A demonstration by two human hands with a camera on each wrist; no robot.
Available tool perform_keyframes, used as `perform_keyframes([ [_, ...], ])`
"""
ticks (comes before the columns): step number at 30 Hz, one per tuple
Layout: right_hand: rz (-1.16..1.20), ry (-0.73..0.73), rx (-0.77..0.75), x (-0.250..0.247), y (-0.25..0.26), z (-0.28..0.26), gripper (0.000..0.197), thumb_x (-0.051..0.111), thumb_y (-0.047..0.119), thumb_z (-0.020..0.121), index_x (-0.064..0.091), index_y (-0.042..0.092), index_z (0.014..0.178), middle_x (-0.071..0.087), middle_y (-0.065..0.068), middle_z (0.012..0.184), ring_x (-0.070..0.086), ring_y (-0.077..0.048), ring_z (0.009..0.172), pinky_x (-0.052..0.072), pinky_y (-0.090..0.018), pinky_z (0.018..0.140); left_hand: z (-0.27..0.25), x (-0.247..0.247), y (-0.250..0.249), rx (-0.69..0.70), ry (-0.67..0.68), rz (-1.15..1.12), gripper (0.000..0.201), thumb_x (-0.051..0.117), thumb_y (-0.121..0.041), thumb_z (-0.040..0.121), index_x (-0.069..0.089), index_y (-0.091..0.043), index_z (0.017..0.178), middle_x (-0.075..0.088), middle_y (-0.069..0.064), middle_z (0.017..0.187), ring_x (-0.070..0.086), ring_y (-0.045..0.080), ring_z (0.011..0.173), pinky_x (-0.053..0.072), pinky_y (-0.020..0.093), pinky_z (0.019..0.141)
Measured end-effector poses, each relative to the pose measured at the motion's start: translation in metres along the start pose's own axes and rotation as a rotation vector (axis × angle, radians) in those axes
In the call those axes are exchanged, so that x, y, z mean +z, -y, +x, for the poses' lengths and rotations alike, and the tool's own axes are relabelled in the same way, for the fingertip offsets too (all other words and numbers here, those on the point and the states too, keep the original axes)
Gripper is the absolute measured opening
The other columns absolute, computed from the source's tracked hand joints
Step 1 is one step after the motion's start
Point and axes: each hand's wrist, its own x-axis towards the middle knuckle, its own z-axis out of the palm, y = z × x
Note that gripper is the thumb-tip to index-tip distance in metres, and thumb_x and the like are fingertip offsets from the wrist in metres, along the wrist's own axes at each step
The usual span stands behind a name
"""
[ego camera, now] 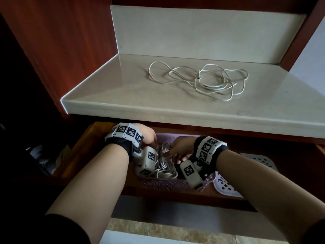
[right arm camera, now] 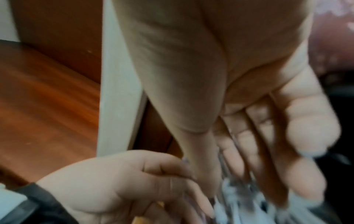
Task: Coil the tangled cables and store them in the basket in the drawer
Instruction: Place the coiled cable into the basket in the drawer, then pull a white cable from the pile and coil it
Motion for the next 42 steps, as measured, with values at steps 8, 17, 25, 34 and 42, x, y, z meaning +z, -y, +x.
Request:
perform_keyframes([
  [8,0.041,-0.06,-0.22,-0.033,0.012,-0.055,0.016,0.054,0.019,0.096,0.061,0.006,0.091,0.067,-0.008,0.087,0.064,-0.013,0.071,0.052,-0.018,0.059,-0.042,-0.036,-0.028,0.085,0.194,-0.265,0.03,0.058,-0.019,0.095,0.062,0.0,0.117,0.069,0.011,0.108,0.065,0.026,0.096,0.051,0.038,0.09],
  [17,0.093,-0.401,-0.334,-0.106,0.028,-0.113,0.014,0.056,0.016,0.094,0.061,0.005,0.087,0.068,-0.007,0.079,0.064,-0.012,0.062,0.048,-0.017,0.051,-0.063,-0.112,-0.065,0.287,-0.317,-0.621,0.009,0.048,-0.006,0.098,0.053,-0.007,0.105,0.063,0.004,0.087,0.064,0.013,0.067,0.052,0.02,0.056],
  [25,-0.052,-0.575,-0.176,-0.161,0.038,-0.103,0.013,0.057,0.015,0.092,0.062,0.008,0.082,0.067,-0.003,0.078,0.06,-0.014,0.066,0.048,-0.02,0.055,-0.019,-0.164,-0.07,0.267,-0.515,-0.742,0.01,0.052,0.0,0.092,0.062,-0.002,0.091,0.062,0.008,0.082,0.061,0.014,0.068,0.051,0.019,0.058],
  [34,-0.326,-0.879,0.09,-0.219,0.053,-0.061,0.021,0.055,0.007,0.087,0.066,-0.001,0.103,0.059,-0.007,0.084,0.053,-0.018,0.073,0.043,-0.018,0.056,0.059,-0.209,-0.084,0.227,-0.52,-0.641,0.016,0.053,0.002,0.089,0.062,0.0,0.076,0.058,0.011,0.068,0.054,0.021,0.059,0.05,0.028,0.065],
  [42,-0.392,-0.892,0.175,-0.271,0.036,-0.03,0.052,0.058,0.015,0.09,0.041,0.015,0.139,0.043,-0.008,0.143,0.045,-0.025,0.127,0.038,-0.032,0.102,0.114,-0.238,-0.101,0.145,-0.56,-0.488,0.023,0.069,-0.013,0.082,0.071,0.004,0.098,0.072,0.017,0.098,0.069,0.029,0.093,0.054,0.04,0.091],
])
